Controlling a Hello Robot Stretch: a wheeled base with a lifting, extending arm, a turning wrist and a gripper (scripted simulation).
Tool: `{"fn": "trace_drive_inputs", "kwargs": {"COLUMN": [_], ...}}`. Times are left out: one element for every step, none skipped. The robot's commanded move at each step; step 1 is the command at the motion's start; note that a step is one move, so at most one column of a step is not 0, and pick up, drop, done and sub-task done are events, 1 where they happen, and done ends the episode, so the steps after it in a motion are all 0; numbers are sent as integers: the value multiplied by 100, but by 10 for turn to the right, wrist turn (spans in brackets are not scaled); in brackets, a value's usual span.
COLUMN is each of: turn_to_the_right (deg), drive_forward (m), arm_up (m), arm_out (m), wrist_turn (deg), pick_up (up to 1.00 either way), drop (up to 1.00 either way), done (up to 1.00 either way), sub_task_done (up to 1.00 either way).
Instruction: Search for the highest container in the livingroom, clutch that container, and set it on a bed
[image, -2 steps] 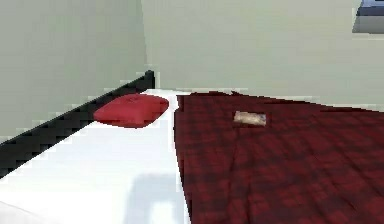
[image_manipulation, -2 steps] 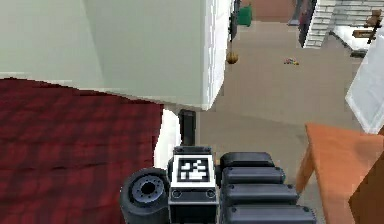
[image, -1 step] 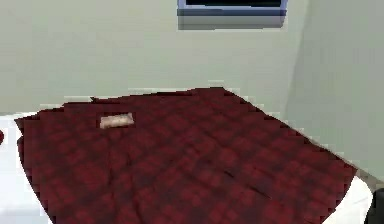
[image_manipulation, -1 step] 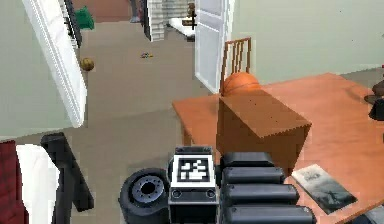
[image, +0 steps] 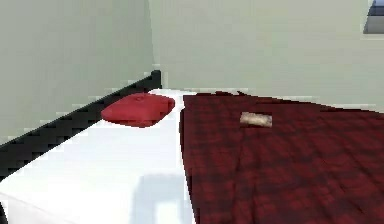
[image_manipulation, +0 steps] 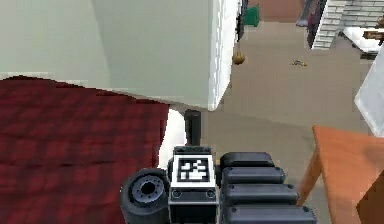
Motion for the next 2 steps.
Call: {"fn": "trace_drive_inputs", "kwargs": {"turn_to_the_right": [420,-420], "drive_forward": [0,0], "arm_up": [0,0], "arm_out": [0,0], "wrist_turn": [0,0], "pick_up": [0,0], "drop": [0,0], "done": [0,0], "sub_task_done": [0,0]}}
